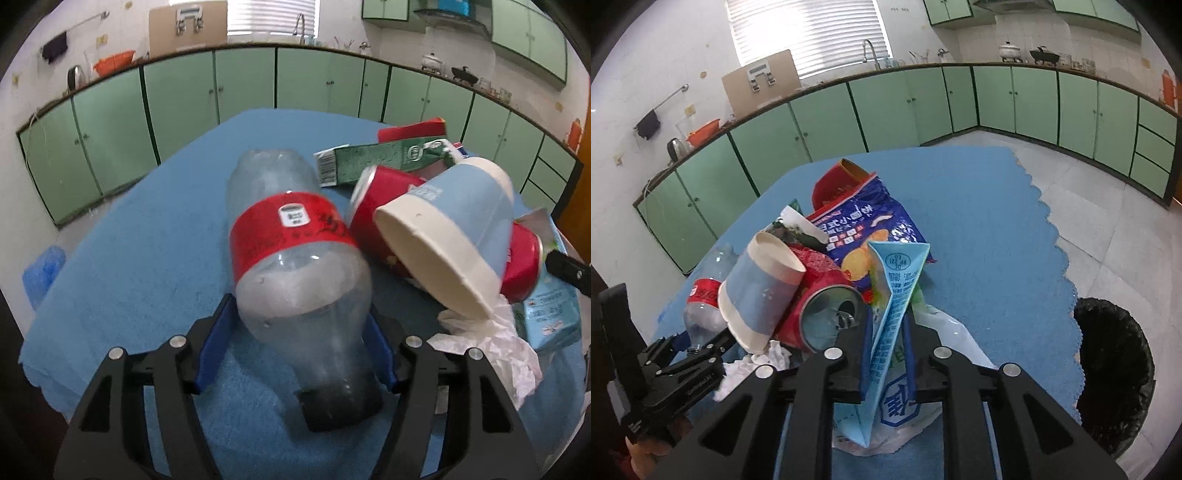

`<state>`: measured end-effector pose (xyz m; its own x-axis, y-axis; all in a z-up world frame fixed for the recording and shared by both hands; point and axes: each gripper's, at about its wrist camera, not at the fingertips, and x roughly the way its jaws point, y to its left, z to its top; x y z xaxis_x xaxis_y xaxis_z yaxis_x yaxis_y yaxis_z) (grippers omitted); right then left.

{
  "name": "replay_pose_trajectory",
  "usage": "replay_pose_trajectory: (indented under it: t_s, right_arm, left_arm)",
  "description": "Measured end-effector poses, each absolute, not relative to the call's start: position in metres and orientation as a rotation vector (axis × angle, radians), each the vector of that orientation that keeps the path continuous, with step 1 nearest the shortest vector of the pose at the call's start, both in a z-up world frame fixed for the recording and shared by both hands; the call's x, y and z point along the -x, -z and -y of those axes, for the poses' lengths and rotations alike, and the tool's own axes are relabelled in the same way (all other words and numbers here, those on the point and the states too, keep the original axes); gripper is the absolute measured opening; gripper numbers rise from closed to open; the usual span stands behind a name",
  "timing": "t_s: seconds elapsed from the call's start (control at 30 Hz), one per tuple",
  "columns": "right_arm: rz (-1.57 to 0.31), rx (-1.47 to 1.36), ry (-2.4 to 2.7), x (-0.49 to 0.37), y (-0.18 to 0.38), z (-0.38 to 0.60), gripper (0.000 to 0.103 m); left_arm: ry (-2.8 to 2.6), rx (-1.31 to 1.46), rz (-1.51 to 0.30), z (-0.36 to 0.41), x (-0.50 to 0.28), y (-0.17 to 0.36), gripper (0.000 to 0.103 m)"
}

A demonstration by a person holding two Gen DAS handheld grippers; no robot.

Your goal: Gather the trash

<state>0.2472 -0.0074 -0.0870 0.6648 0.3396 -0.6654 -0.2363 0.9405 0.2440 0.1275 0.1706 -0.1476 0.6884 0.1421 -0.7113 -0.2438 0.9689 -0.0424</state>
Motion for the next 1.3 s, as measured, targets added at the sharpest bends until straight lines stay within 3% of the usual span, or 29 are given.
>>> replay_pose_trajectory:
  t_s: [0.2,0.63,0.67,0.73,0.77,0.83,0.93,0.97,1.0,1.07,1.23,1.3]
  right_arm:
    - [-0.841,-0.202,-0.368,-0.253,0.097,0.009,0.012]
    - [-0.736,-0.166,-0.376,-0.239,0.054,0.016,0.008]
    - [-0.725,-0.169,-0.373,-0.237,0.049,0.019,0.008]
    - [-0.712,-0.175,-0.37,-0.236,0.044,0.023,0.008]
    - [-0.704,-0.178,-0.367,-0.235,0.04,0.026,0.008]
    - [-0.697,-0.179,-0.36,-0.235,0.038,0.029,0.008]
    - [-0.705,-0.185,-0.357,-0.235,0.041,0.033,0.008]
    - [-0.707,-0.182,-0.356,-0.234,0.042,0.033,0.008]
    - [-0.711,-0.18,-0.355,-0.234,0.044,0.034,0.008]
    - [-0.722,-0.184,-0.356,-0.236,0.048,0.034,0.008]
    - [-0.733,-0.191,-0.352,-0.238,0.054,0.034,0.008]
    - [-0.734,-0.189,-0.35,-0.239,0.055,0.035,0.008]
  left_arm:
    - [-0.223,0.148,-0.778,-0.174,-0.129,0.144,0.056]
    - [-0.225,0.129,-0.653,-0.173,-0.113,0.098,0.051]
    - [-0.218,0.123,-0.637,-0.17,-0.111,0.092,0.048]
    - [-0.197,0.116,-0.621,-0.165,-0.111,0.084,0.009]
    - [-0.182,0.115,-0.622,-0.161,-0.113,0.082,0.002]
    - [-0.164,0.124,-0.627,-0.157,-0.116,0.083,0.002]
    - [-0.182,0.119,-0.661,-0.155,-0.122,0.094,0.006]
    - [-0.179,0.116,-0.675,-0.155,-0.124,0.098,0.016]
    - [-0.186,0.104,-0.678,-0.155,-0.124,0.101,0.035]
    - [-0.206,0.081,-0.669,-0.155,-0.124,0.103,0.054]
    - [-0.224,0.065,-0.664,-0.165,-0.13,0.102,0.061]
    - [-0.237,0.066,-0.657,-0.171,-0.136,0.1,0.069]
